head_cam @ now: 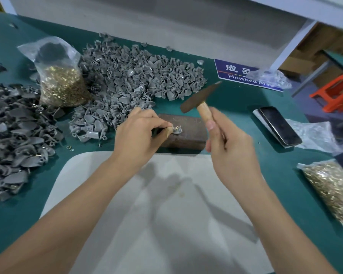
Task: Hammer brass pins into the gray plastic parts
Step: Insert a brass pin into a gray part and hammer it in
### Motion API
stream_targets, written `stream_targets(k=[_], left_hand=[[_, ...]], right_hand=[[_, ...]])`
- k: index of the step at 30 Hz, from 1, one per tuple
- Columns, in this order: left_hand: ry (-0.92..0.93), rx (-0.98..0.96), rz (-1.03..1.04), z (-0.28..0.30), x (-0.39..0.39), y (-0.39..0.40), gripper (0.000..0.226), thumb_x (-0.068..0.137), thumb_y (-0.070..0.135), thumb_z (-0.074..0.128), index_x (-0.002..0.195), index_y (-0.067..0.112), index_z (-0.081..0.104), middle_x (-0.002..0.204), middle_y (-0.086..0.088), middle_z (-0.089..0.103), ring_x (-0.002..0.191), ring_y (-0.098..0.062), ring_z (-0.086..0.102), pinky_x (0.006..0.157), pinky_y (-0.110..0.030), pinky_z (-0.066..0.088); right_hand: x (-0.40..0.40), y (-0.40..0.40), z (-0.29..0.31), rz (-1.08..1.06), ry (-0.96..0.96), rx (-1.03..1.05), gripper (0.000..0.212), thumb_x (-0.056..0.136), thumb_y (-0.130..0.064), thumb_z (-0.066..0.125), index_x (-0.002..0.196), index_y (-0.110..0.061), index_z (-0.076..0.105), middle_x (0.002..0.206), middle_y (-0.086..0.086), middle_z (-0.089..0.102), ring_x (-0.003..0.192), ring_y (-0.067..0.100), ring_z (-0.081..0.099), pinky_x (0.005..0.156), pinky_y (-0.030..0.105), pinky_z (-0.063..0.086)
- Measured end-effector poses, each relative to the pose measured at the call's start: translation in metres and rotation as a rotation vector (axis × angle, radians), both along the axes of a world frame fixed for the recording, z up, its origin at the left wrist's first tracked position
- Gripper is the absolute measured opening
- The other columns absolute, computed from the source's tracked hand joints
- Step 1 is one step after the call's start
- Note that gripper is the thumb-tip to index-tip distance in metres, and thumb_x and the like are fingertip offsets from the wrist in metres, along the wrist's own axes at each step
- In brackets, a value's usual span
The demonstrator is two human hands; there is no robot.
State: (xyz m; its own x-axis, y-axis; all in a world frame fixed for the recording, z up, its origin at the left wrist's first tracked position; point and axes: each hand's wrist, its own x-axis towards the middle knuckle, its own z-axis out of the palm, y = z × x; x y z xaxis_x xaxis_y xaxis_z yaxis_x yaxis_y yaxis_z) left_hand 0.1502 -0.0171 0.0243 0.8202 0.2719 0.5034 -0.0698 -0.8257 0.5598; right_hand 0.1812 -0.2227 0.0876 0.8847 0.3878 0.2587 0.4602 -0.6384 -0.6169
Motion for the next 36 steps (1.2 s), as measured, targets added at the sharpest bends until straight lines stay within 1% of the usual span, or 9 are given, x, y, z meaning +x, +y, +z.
stream_targets(k=[4,9,11,14,19,23,28,32,36], left_hand=[[0.018,0.019,0.031,0.001,0.000,-0.001,0.009,0.090,0.045,0.074,0.094,0.040,0.080,0.080,0.015,0.061,0.085,-0.012,0.049,0.057,-0.034,0.046],[0.029,0.005,0.006,0.000,-0.001,-0.001,0.010,0.092,0.045,0.070,0.093,0.041,0.079,0.082,0.017,0.061,0.087,-0.011,0.047,0.059,-0.036,0.047],[0.030,0.005,0.017,0.001,-0.001,-0.002,0.007,0.091,0.044,0.073,0.094,0.041,0.079,0.082,0.017,0.061,0.087,-0.012,0.048,0.059,-0.037,0.048],[0.047,-0.015,0.025,0.003,-0.001,-0.004,0.008,0.090,0.046,0.074,0.095,0.042,0.079,0.082,0.017,0.061,0.088,-0.011,0.048,0.061,-0.033,0.044],[0.040,-0.009,0.009,0.003,-0.003,-0.001,0.009,0.093,0.041,0.071,0.096,0.041,0.079,0.083,0.016,0.061,0.089,-0.010,0.047,0.058,-0.020,0.033],[0.034,-0.009,0.029,0.003,-0.003,-0.003,0.008,0.090,0.042,0.074,0.095,0.040,0.080,0.082,0.016,0.061,0.086,-0.010,0.046,0.057,-0.022,0.030],[0.043,-0.008,0.032,0.003,-0.001,-0.002,0.010,0.090,0.044,0.073,0.097,0.040,0.079,0.082,0.018,0.059,0.086,-0.007,0.043,0.058,-0.019,0.030],[0.050,0.002,0.032,0.003,-0.001,-0.003,0.008,0.091,0.043,0.073,0.096,0.040,0.079,0.082,0.017,0.060,0.087,-0.009,0.045,0.058,-0.026,0.031],[0.059,-0.008,0.032,0.003,-0.001,-0.003,0.008,0.091,0.044,0.072,0.097,0.041,0.078,0.083,0.018,0.060,0.089,-0.009,0.046,0.061,-0.030,0.035]], right_hand=[[0.002,-0.005,0.004,0.024,0.029,-0.309,0.030,0.107,-0.047,0.033,0.129,-0.047,0.053,0.069,-0.009,0.053,0.072,0.029,0.052,0.062,0.043,0.047],[-0.002,-0.009,0.012,-0.064,-0.096,-0.015,0.031,0.108,-0.044,0.038,0.132,-0.042,0.057,0.078,-0.010,0.063,0.071,0.025,0.055,0.062,0.042,0.047],[-0.007,-0.003,0.004,-0.020,-0.010,-0.109,0.035,0.108,-0.043,0.038,0.138,-0.039,0.056,0.090,-0.003,0.069,0.082,0.033,0.060,0.072,0.046,0.051],[-0.001,-0.006,0.005,0.016,0.030,-0.338,0.033,0.108,-0.044,0.033,0.135,-0.045,0.052,0.079,-0.007,0.061,0.080,0.035,0.056,0.068,0.045,0.050],[0.001,-0.008,0.006,-0.053,-0.090,-0.029,0.033,0.107,-0.047,0.038,0.136,-0.044,0.054,0.081,-0.014,0.063,0.076,0.026,0.057,0.064,0.040,0.047],[-0.001,-0.008,-0.003,0.021,0.025,-0.260,0.032,0.107,-0.046,0.034,0.132,-0.046,0.052,0.075,-0.008,0.061,0.075,0.032,0.056,0.066,0.045,0.051],[-0.005,-0.027,-0.011,-0.059,-0.154,-0.296,0.035,0.104,-0.053,0.027,0.134,-0.058,0.044,0.065,-0.016,0.055,0.065,0.018,0.054,0.056,0.033,0.042],[-0.020,-0.044,-0.032,0.010,-0.330,-0.154,0.028,0.100,-0.045,0.054,0.122,-0.038,0.069,0.077,-0.021,0.065,0.078,0.007,0.058,0.058,0.016,0.036],[-0.025,-0.062,-0.059,0.237,-0.364,-0.161,0.021,0.095,-0.035,0.072,0.112,-0.024,0.075,0.095,-0.016,0.069,0.083,0.009,0.059,0.071,0.031,0.051]])
